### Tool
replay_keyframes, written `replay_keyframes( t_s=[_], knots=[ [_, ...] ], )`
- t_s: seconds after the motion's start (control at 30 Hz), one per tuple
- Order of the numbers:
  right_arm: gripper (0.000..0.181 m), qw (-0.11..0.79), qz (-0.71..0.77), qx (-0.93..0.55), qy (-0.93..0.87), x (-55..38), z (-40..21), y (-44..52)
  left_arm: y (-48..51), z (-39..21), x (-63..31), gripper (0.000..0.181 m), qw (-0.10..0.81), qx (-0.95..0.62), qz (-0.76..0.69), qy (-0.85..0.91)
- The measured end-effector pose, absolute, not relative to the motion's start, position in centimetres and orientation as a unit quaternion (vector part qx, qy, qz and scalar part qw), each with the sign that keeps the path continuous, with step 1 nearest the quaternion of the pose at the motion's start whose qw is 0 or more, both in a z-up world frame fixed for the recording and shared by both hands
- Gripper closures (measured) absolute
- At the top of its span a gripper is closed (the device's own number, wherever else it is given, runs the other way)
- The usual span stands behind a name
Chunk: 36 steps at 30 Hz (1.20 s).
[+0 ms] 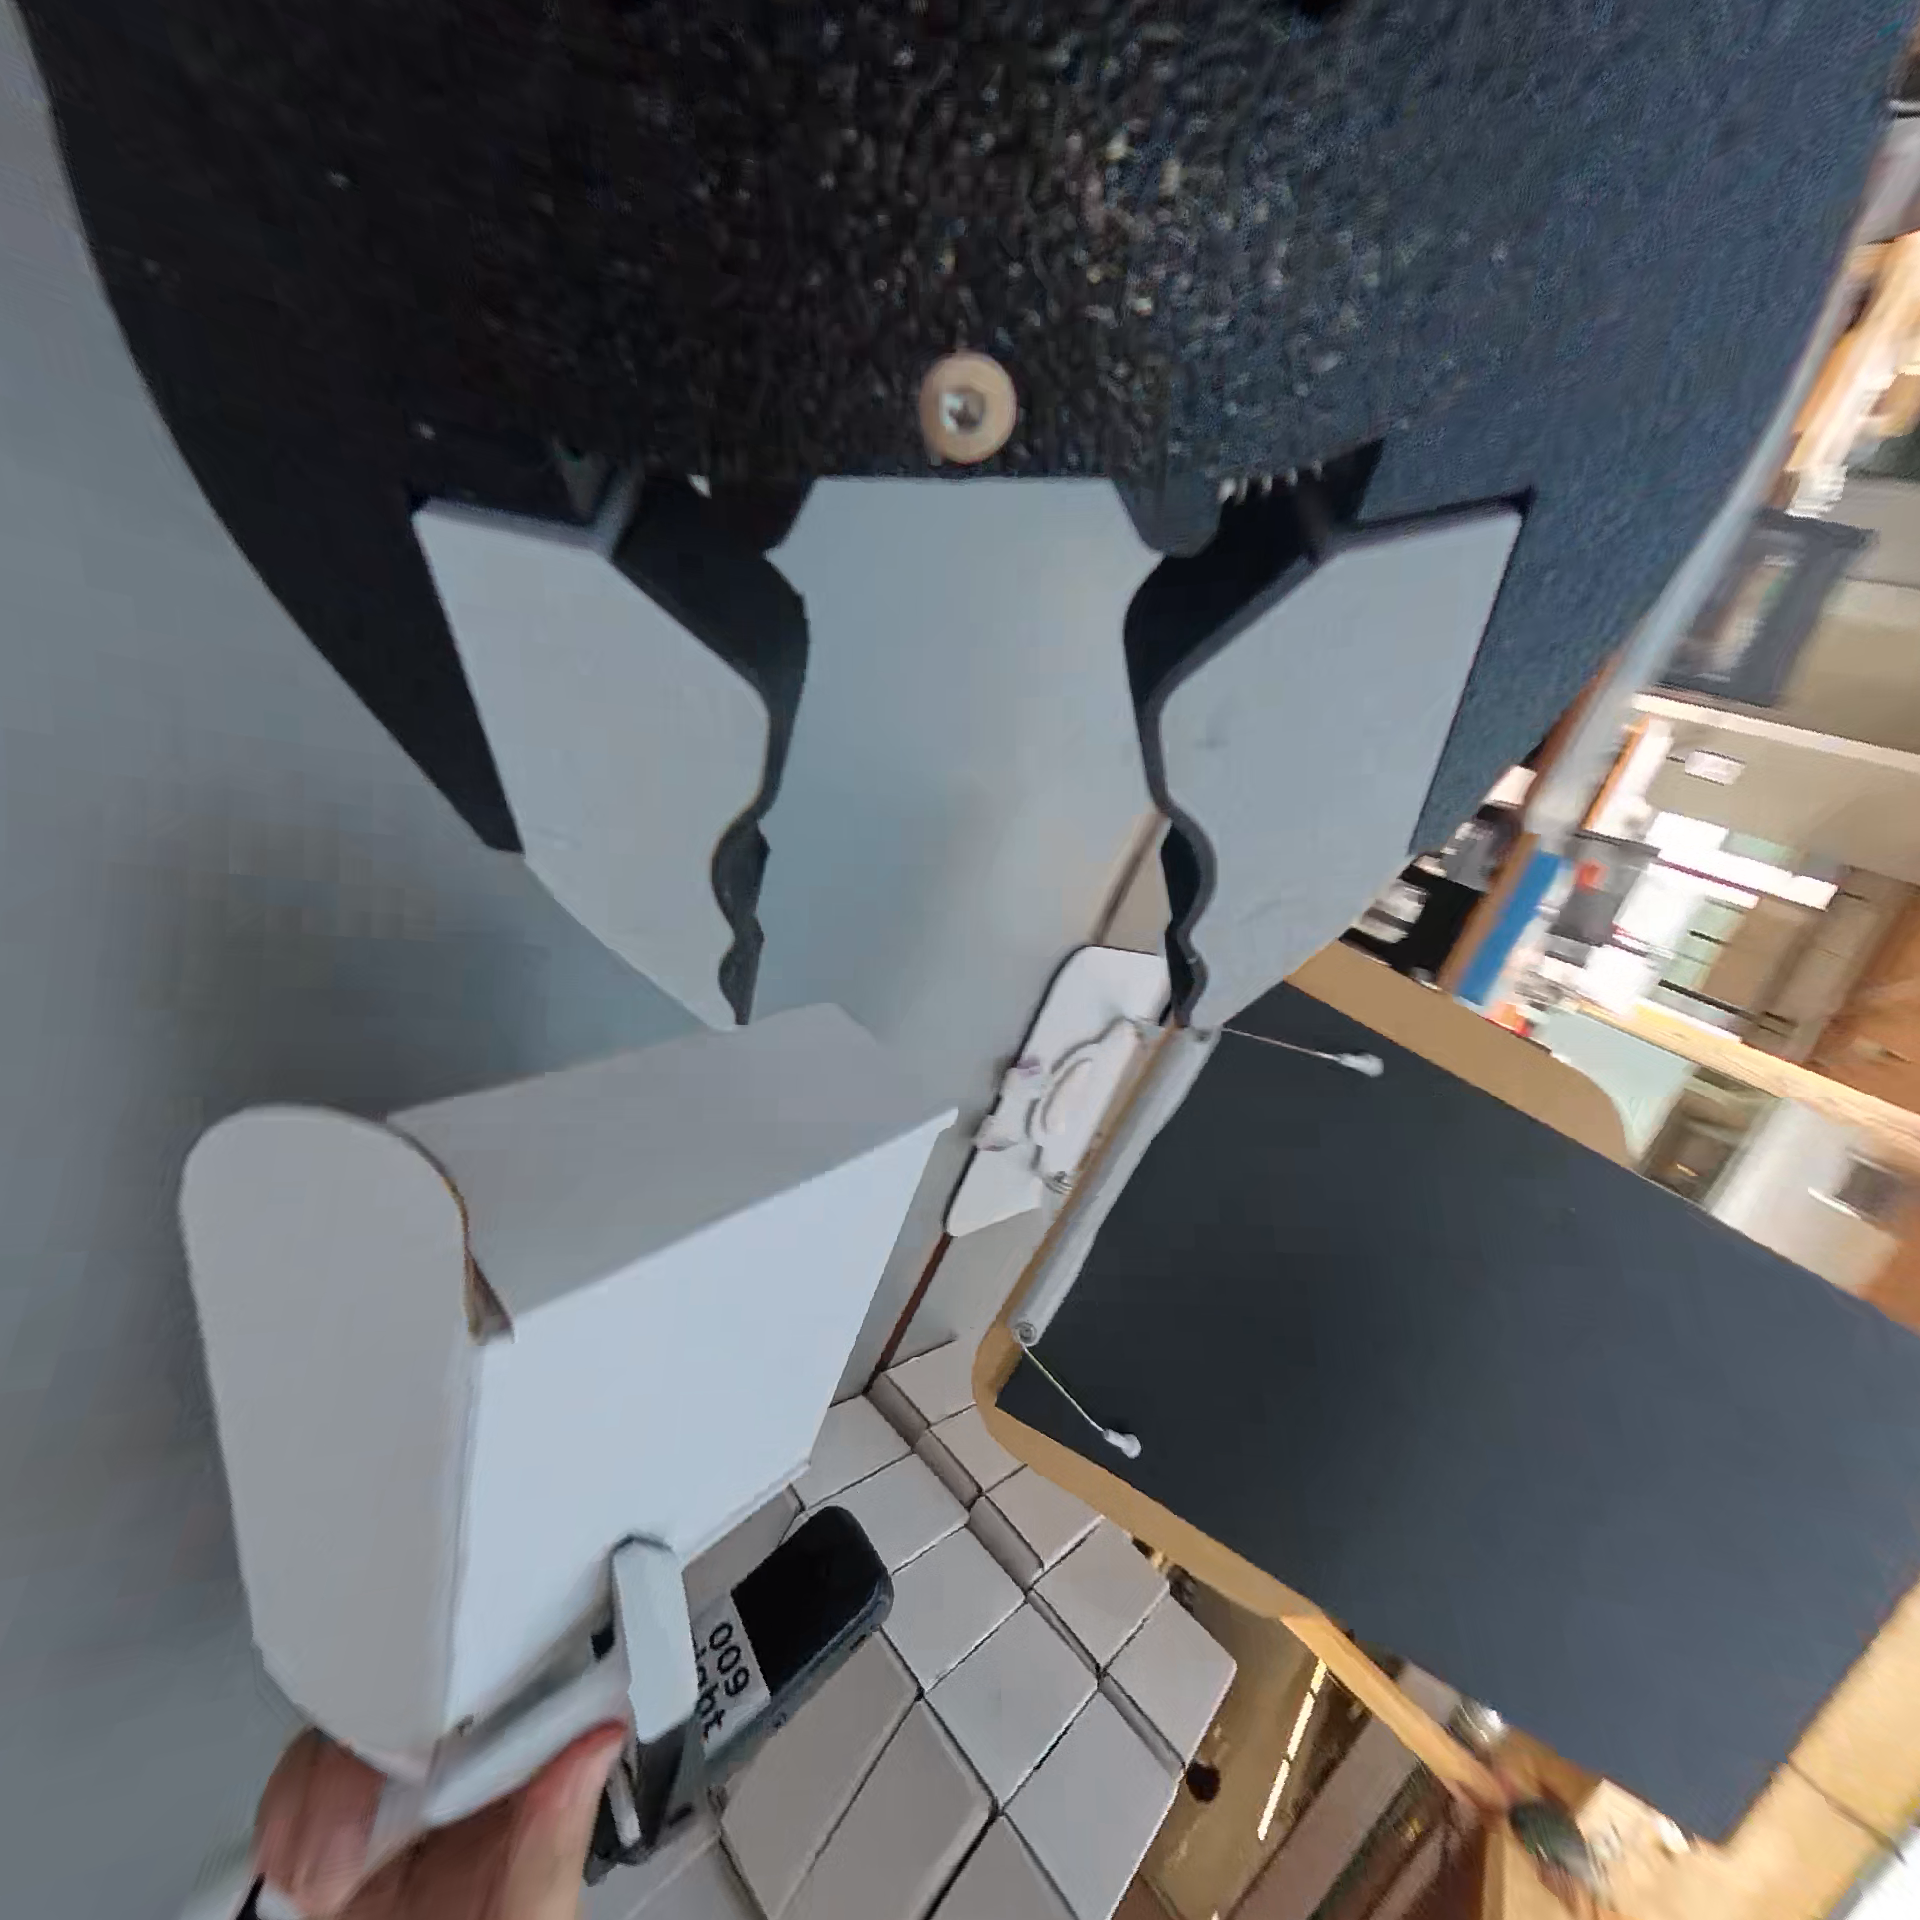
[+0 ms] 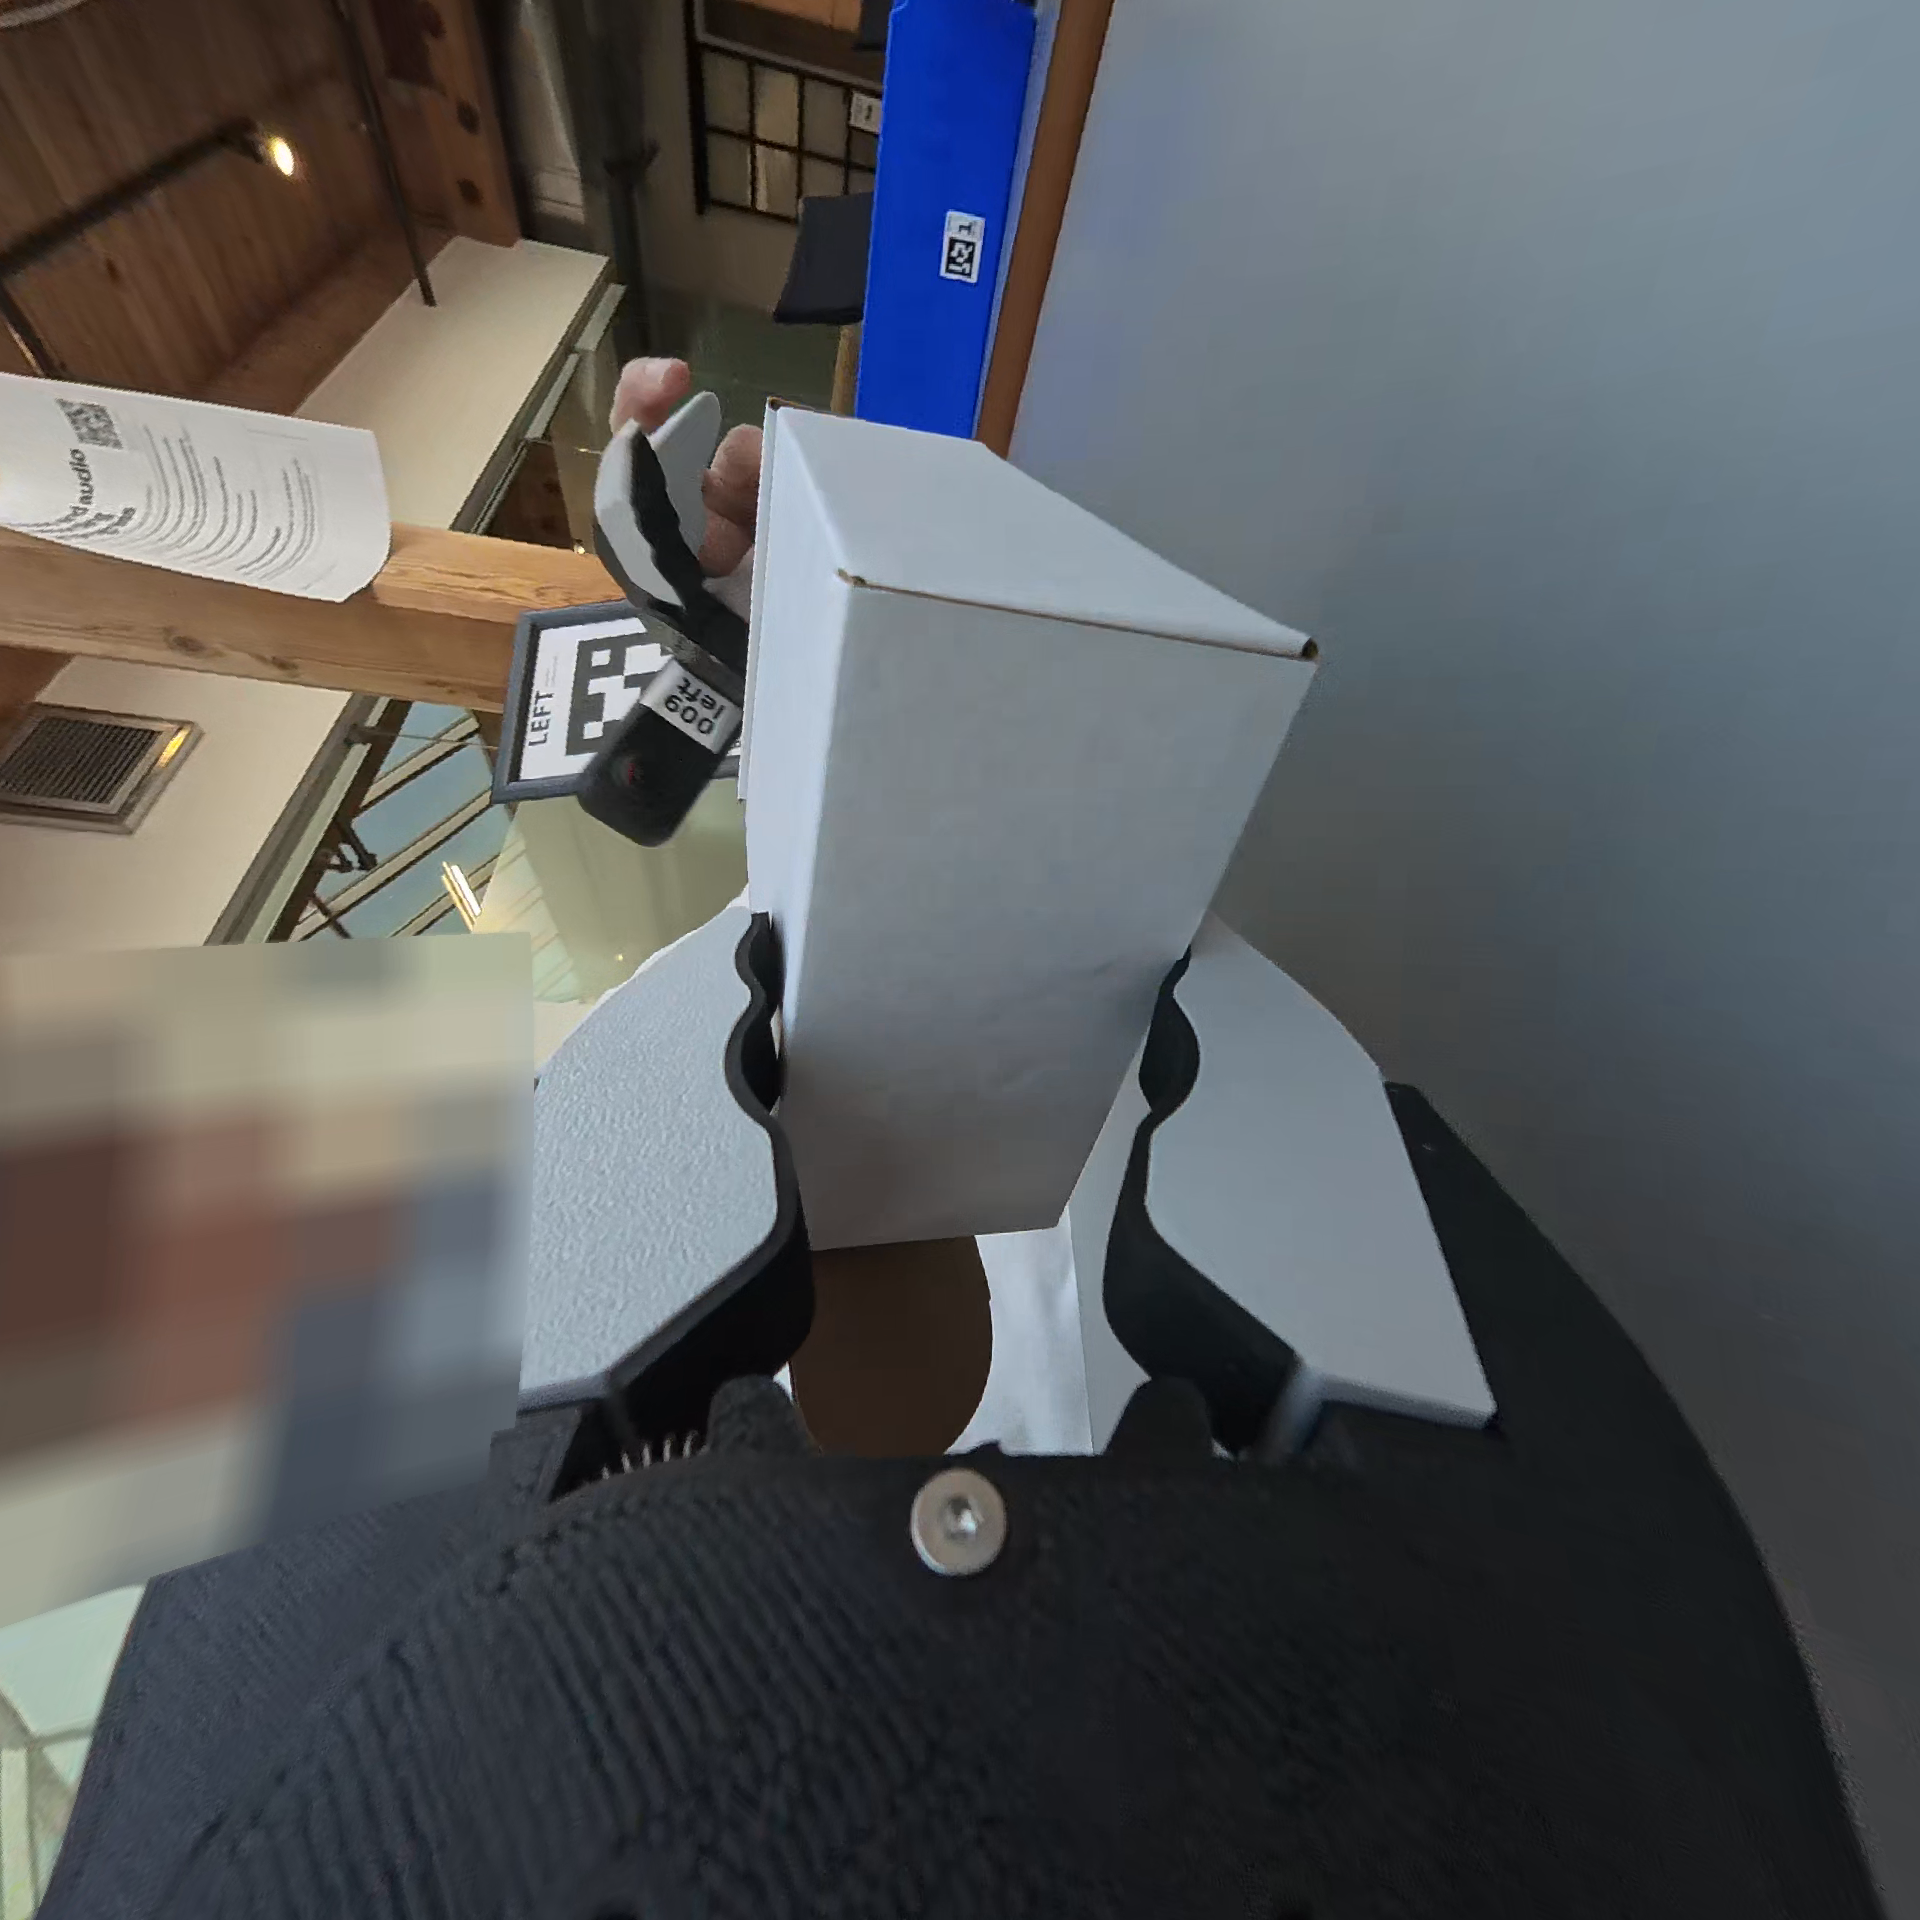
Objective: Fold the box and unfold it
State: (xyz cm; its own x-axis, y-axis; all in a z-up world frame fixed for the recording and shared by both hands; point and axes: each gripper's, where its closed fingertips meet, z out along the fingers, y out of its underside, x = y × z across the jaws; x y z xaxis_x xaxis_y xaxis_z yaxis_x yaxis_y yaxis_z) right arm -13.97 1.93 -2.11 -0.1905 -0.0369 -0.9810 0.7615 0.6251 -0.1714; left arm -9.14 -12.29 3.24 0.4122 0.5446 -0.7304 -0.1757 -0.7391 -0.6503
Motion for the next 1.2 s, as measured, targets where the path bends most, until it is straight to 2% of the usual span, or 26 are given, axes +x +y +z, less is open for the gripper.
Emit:
replay_keyframes(
  t_s=[0.03,0.1,0.23,0.33,0.6,0.87,0.93,1.0,1.03,1.2],
  knots=[
    [0.109,0.587,-0.345,0.254,0.687,-13.7,-1.9,2.0,-12.0,3.3,-8.5,0.103,0.298,-0.765,0.567,-0.070],
    [0.108,0.594,-0.342,0.236,0.689,-13.1,-1.6,1.9,-10.6,2.6,-7.3,0.098,0.233,-0.758,0.608,0.020],
    [0.112,0.603,-0.328,0.211,0.696,-11.6,-1.4,1.3,-7.1,1.4,-5.2,0.094,0.169,-0.699,0.673,0.175],
    [0.112,0.611,-0.315,0.204,0.697,-10.8,-1.3,1.1,-4.8,1.9,-3.9,0.091,0.168,-0.650,0.703,0.237],
    [0.112,0.618,-0.294,0.183,0.705,-9.2,-1.0,0.6,-2.6,1.5,-3.2,0.092,0.156,-0.633,0.700,0.290],
    [0.109,0.612,-0.322,0.182,0.699,-9.3,-1.4,0.0,-2.4,0.9,-3.1,0.112,0.151,-0.660,0.682,0.277],
    [0.099,0.602,-0.351,0.159,0.699,-9.7,-0.6,0.3,-2.6,1.2,-3.1,0.113,0.149,-0.664,0.683,0.265],
    [0.068,0.574,-0.412,0.163,0.689,-11.7,1.0,0.5,-2.7,2.3,-2.8,0.113,0.190,-0.678,0.675,0.220],
    [0.059,0.555,-0.453,0.170,0.676,-13.2,2.2,0.8,-2.9,3.1,-2.7,0.113,0.225,-0.688,0.665,0.183],
    [0.060,0.455,-0.591,0.169,0.644,-17.8,6.5,4.1,-6.4,6.6,-3.7,0.113,0.431,-0.708,0.557,-0.058]
  ],
)
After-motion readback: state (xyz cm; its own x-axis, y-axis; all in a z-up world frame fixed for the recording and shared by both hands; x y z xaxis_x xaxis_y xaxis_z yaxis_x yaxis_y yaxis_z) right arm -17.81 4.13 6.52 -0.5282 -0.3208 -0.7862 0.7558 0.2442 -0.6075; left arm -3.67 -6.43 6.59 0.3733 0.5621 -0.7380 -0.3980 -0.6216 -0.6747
